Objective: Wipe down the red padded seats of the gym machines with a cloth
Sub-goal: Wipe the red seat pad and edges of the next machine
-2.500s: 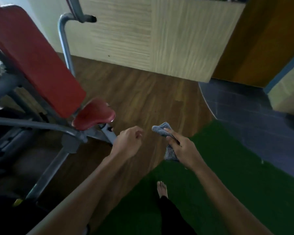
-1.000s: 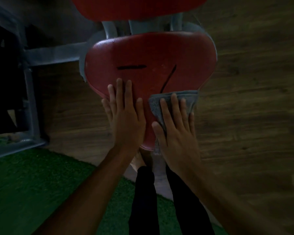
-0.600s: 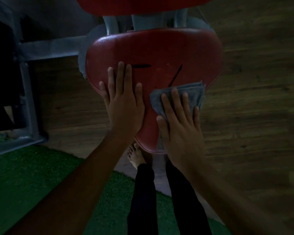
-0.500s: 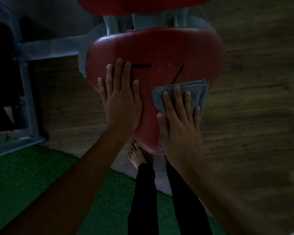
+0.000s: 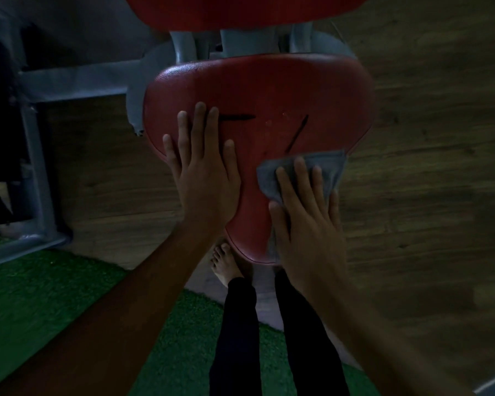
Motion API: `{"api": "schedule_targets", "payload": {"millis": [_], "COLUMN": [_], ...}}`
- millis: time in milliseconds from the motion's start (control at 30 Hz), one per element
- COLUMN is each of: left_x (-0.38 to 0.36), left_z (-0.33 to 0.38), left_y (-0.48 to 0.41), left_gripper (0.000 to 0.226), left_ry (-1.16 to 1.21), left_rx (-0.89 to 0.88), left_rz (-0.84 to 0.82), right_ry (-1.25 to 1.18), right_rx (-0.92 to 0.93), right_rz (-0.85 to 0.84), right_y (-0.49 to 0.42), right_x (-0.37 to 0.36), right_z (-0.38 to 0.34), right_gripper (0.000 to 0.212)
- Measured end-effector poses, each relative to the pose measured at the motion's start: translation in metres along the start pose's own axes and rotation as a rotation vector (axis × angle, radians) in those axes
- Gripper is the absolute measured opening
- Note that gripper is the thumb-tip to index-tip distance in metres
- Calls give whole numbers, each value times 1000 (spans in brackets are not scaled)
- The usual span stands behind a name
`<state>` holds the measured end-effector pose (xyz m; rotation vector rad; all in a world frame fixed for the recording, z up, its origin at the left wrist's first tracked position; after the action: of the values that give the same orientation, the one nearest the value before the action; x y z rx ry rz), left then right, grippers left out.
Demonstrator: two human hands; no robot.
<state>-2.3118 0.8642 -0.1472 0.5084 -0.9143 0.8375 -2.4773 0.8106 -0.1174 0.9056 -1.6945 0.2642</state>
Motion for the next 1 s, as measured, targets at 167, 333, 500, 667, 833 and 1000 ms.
{"api": "schedule_targets", "payload": {"millis": [167, 333, 500, 667, 833, 1000], "left_x": [1, 1, 1, 2, 2, 1], "left_z": [1, 0, 2, 1, 1, 0], "left_y": [0, 0, 0, 0, 1, 1], "left_gripper": [54, 53, 53, 53, 54, 54], "left_ry": [4, -5, 1, 6, 4, 17], "left_rx": [-7, 0, -7, 1, -2, -2], "left_rz": [15, 17, 22, 12, 18, 24], "right_ry": [-55, -11, -44, 0, -19, -16], "right_rx": [-46, -34, -75, -53, -76, -92], "right_rz": [10, -4, -24, -29, -20, -38], "right_y": [-14, -13, -25, -36, -22, -51], "right_x": [-1, 0, 4, 5, 6, 8], "right_z": [-5, 0, -7, 5, -5, 6], "right_gripper": [55, 54, 56, 56, 55, 54]}}
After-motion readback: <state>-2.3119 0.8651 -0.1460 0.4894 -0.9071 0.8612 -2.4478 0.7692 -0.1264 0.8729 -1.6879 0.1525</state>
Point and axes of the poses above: each hand's wrist, its own y-axis away from the middle knuckle, its own x-axis out of the back of the hand, z = x × y, the point moved 5 cm from there along -y, towards the middle knuckle, and after that the axes turned 6 degrees about y, right-handed, at the moved point
